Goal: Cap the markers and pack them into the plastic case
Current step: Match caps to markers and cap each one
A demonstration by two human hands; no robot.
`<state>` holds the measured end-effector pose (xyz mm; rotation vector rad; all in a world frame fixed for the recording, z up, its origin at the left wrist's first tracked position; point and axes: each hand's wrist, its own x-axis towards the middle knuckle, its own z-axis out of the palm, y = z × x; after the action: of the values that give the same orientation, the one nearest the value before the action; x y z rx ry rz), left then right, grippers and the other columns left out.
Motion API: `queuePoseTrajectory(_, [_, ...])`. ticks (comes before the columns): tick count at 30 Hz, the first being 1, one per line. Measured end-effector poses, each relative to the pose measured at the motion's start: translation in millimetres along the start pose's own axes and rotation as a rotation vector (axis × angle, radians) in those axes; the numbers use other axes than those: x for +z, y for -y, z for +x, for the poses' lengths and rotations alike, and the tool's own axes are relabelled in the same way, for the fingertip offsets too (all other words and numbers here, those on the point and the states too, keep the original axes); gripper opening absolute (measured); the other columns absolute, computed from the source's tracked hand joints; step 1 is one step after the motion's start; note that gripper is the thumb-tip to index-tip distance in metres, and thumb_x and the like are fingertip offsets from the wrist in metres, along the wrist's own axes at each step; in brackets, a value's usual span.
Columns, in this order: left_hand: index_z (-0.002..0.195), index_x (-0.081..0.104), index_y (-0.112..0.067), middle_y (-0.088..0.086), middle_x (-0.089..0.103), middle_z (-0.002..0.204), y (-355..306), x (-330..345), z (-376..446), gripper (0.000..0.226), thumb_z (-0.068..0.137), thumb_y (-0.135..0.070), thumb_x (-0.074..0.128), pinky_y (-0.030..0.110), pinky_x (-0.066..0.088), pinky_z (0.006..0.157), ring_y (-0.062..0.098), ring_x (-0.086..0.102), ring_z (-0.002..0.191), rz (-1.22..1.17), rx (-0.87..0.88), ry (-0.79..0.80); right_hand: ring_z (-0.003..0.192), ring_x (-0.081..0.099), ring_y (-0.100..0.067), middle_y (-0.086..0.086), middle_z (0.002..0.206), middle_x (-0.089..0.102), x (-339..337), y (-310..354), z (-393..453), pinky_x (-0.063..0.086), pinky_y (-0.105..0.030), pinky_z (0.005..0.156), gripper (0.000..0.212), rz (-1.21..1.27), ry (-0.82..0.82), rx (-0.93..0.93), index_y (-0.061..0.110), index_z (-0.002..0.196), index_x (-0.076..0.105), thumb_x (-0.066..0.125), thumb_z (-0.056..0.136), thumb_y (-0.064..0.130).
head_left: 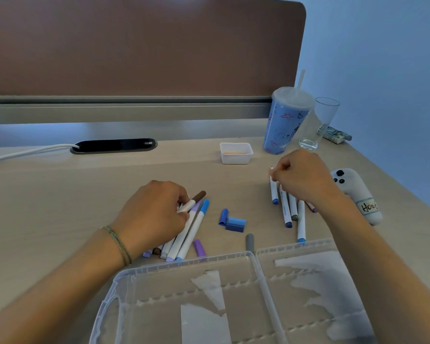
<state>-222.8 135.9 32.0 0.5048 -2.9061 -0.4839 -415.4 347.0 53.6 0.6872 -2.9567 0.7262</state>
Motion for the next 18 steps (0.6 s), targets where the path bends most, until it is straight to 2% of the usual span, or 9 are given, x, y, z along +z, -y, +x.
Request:
queuePoseTrajectory(3, [0.114, 0.070, -0.033, -0.012, 0.058, 0.079, 0.2, 0.0, -0.7, 0.026, 0.088, -0.041, 0.068, 0.025, 0.043, 0.062, 0.009, 0.056, 0.074, 0.045, -0.007, -0.002, 0.076, 0.066, -0.028, -0.011, 0.076, 0.070, 8.0, -7.3, 4.5, 0.056, -0.037, 0.072, 0.029, -0.084, 0.022, 0.039, 0.008, 0.071, 0.073, 0.069, 0.090, 0.029])
queuePoseTrajectory(8, [0.116, 0.067, -0.033, -0.010, 0.057, 0.087, -0.3, -0.4, -1.3, 0.030, 0.089, -0.045, 0.067, 0.027, 0.047, 0.071, 0.013, 0.056, 0.084, 0.047, -0.029, 0.030, 0.077, 0.063, -0.027, -0.010, 0.084, 0.067, 20.6, -10.1, 6.2, 0.048, -0.032, 0.065, 0.032, -0.210, 0.072, 0.087, 0.012, 0.078, 0.066, 0.075, 0.086, 0.042])
queuePoseTrajectory(11, [0.111, 0.069, -0.033, -0.010, 0.057, 0.084, -0.4, 0.1, -2.0, 0.028, 0.090, -0.051, 0.063, 0.028, 0.049, 0.072, 0.013, 0.058, 0.084, 0.024, -0.034, 0.007, 0.075, 0.063, -0.025, -0.007, 0.080, 0.063, 24.0, -9.9, 5.7, 0.044, -0.029, 0.060, 0.038, -0.282, 0.106, 0.109, 0.014, 0.078, 0.062, 0.075, 0.082, 0.050])
queuePoseTrajectory(15, [0.100, 0.073, -0.031, -0.010, 0.067, 0.089, -0.8, -2.2, -0.9, 0.024, 0.092, -0.049, 0.060, 0.026, 0.048, 0.069, 0.009, 0.060, 0.082, -0.024, -0.047, -0.058, 0.071, 0.063, -0.024, -0.006, 0.075, 0.064, 23.4, -7.3, 5.2, 0.049, -0.029, 0.060, 0.027, -0.261, 0.120, 0.119, 0.012, 0.080, 0.070, 0.073, 0.081, 0.039])
queuePoseTrajectory(18, [0.097, 0.074, -0.029, -0.013, 0.063, 0.080, -0.5, -4.0, 0.2, 0.019, 0.093, -0.043, 0.061, 0.023, 0.041, 0.062, 0.006, 0.058, 0.075, -0.047, -0.043, -0.087, 0.065, 0.062, -0.023, -0.008, 0.065, 0.065, 13.8, -0.5, 1.4, 0.046, -0.027, 0.056, 0.025, -0.167, 0.179, 0.104, 0.009, 0.069, 0.075, 0.072, 0.082, 0.030])
